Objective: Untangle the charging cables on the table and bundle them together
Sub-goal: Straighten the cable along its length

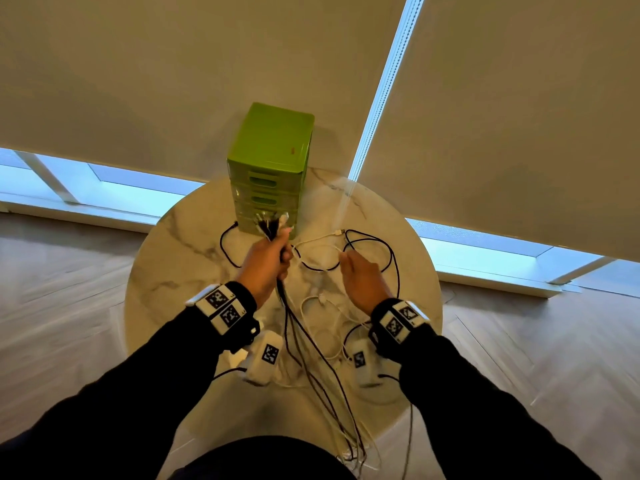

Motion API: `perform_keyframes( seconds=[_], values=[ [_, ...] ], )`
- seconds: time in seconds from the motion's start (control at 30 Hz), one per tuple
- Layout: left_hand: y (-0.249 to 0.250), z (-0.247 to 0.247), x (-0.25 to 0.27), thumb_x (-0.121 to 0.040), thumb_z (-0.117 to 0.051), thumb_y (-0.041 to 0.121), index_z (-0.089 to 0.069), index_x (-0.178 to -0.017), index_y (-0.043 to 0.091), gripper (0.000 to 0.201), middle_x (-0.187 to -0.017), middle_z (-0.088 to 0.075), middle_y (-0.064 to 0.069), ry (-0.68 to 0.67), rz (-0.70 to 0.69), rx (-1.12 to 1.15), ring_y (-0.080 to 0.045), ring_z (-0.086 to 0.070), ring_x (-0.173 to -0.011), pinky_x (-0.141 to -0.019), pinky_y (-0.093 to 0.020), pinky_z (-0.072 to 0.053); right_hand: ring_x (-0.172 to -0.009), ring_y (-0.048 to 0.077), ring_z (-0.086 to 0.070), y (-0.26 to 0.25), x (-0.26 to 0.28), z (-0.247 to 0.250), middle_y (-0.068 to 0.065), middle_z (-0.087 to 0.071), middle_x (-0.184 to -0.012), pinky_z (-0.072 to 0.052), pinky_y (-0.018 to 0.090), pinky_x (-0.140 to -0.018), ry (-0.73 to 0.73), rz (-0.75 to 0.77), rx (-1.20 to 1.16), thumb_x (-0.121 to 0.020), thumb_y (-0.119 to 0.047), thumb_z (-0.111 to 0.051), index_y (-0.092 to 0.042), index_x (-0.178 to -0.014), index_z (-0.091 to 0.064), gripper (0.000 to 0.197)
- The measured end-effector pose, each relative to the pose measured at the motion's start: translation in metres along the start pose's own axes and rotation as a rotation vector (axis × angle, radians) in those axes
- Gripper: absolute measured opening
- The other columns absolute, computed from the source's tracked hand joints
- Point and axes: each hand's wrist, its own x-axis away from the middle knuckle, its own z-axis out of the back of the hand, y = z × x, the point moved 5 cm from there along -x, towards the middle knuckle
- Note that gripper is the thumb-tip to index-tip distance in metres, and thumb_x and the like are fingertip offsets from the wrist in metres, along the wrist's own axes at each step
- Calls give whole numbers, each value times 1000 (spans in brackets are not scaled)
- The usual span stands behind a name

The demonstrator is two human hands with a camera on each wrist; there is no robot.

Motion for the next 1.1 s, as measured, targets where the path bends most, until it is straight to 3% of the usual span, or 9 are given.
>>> perform_keyframes(
  seconds=[0.07, 0.13, 0.27, 0.4, 0.6, 0.73, 0.8, 0.93, 1.1],
  values=[
    [-12, -5, 1, -105, -47, 37, -56, -82, 15, 33, -65, -48, 1, 38, 53, -102, -8, -34, -45, -48, -25, -26, -75, 35, -59, -38, 3, -4, 14, -64, -83, -47, 41, -68, 8, 86, -14, -107, -44, -30, -21, -94, -48, 32],
    [-18, -9, 2, -106, -45, 37, -60, -87, 12, 35, -70, -54, -1, 48, 78, -118, -9, -39, -51, -50, -25, -30, -72, 32, -61, -65, 13, -16, 10, -66, -82, -46, 38, -63, -33, 178, 13, -108, -42, -28, -20, -106, -51, 32],
    [-15, -10, 2, -106, -48, 34, -60, -84, 13, 33, -68, -51, 1, 91, 134, 133, -13, -48, -62, -60, -27, -39, -75, 34, -64, -77, 30, -39, 12, -70, -88, -51, 43, -65, -122, 309, 65, -106, -46, -23, -28, -138, -39, 41],
    [-1, 0, 3, -107, -44, 37, -49, -76, 17, 37, -57, -42, 4, 140, 37, 254, -13, -54, -56, -59, -27, -45, -66, 21, -53, -61, 42, -43, 1, -56, -73, -45, 43, -66, -256, 386, -83, -107, -46, -28, -24, -91, -44, 31],
    [35, 26, 1, -103, -51, 42, -48, -73, 22, 37, -55, -27, 8, 145, -85, 288, -7, -24, -41, -42, -22, -25, -64, 1, -43, 10, 44, -36, -10, -48, -71, -38, 20, -68, -417, 225, -125, -108, -40, -35, -28, -81, -47, 31],
    [62, 46, -1, -104, -49, 42, -47, -72, 22, 38, -52, -25, 10, 128, -167, 264, -6, -21, -40, -41, -23, -18, -79, 15, -52, 66, 34, -34, -8, -56, -84, -42, 36, -83, -461, 84, 40, -106, -46, -34, -42, -80, -45, 29],
    [69, 54, -1, -105, -47, 42, -45, -72, 22, 39, -51, -26, 10, 142, -190, 212, -7, -21, -40, -43, -24, -19, -88, 26, -56, 82, 24, -32, 0, -57, -90, -43, 42, -88, -428, 11, 114, -106, -46, -33, -38, -81, -44, 29],
    [49, 40, 4, -106, -46, 41, -47, -72, 26, 36, -53, -31, 12, 123, -199, -59, -6, -25, -45, -46, -23, -21, -82, 33, -58, 42, -1, -19, 14, -61, -86, -46, 43, -79, -188, -21, 72, -107, -40, -33, -21, -86, -43, 30],
    [4, 16, 8, -107, -42, 37, -54, -82, 20, 32, -62, -41, 9, 80, -86, -296, -10, -36, -54, -54, -28, -30, -73, 30, -54, -55, 5, -23, 5, -56, -76, -40, 39, -68, -132, 203, -108, -108, -41, -33, -25, -88, -42, 27]
  ],
)
